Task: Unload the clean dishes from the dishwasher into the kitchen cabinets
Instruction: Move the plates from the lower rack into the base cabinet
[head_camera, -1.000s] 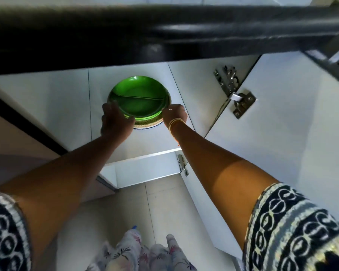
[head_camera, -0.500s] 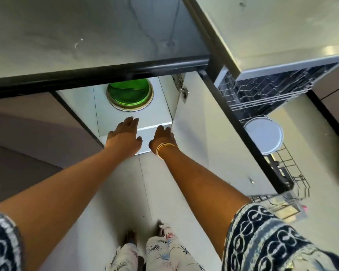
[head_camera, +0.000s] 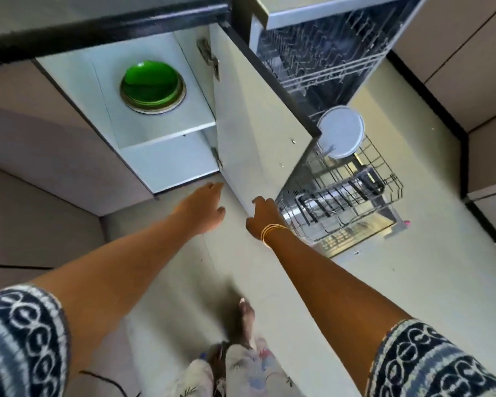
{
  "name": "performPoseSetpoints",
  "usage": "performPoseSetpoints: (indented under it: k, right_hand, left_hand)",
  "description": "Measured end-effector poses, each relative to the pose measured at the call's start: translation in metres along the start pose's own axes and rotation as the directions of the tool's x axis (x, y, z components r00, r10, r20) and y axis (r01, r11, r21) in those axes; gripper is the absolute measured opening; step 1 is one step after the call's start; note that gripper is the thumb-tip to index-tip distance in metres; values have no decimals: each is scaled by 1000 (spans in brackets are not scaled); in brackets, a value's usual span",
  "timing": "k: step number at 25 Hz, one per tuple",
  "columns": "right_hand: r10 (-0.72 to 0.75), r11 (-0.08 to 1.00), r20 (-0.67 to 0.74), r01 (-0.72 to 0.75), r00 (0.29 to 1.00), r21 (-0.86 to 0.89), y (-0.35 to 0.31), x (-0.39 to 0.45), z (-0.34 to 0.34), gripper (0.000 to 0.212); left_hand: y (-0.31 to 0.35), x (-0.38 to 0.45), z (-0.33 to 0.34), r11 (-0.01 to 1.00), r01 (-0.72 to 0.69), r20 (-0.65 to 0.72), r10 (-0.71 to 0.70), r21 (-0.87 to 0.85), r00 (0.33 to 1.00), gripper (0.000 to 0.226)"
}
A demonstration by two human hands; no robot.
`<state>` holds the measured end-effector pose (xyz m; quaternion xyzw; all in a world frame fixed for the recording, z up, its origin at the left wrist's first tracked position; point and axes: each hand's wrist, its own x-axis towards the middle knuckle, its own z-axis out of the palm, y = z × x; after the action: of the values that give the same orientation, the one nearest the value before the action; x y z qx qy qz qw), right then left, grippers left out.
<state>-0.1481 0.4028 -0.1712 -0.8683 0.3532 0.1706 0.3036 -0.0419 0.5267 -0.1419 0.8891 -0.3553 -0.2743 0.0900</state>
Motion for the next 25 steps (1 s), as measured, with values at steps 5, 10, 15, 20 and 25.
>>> performPoseSetpoints:
  k: [5, 10, 15, 20, 25]
  right_hand:
    - [65, 997, -37, -63, 997, 55, 73, -7, -26, 42]
    - [113, 993, -19, -112, 993, 29, 148, 10, -68, 45]
    - [105, 994, -24, -104, 994, 11, 211, 47, -130, 42]
    - [147, 989, -36, -147, 989, -12, 260, 96, -180, 43]
    - [196, 980, -83, -192, 977, 57, 282, 158, -218, 42]
  left_hand:
    - [61, 7, 35, 997, -41, 173, 51, -61, 984, 57]
    - [141, 41, 66, 983, -22, 179, 55, -182, 982, 54]
    - [227, 96, 86, 955, 21, 164, 29, -294, 986, 54]
    - [278, 163, 88, 938, 28, 126, 17, -344, 992, 52]
    - [300, 241, 78, 936, -16, 106, 57, -352, 993, 49]
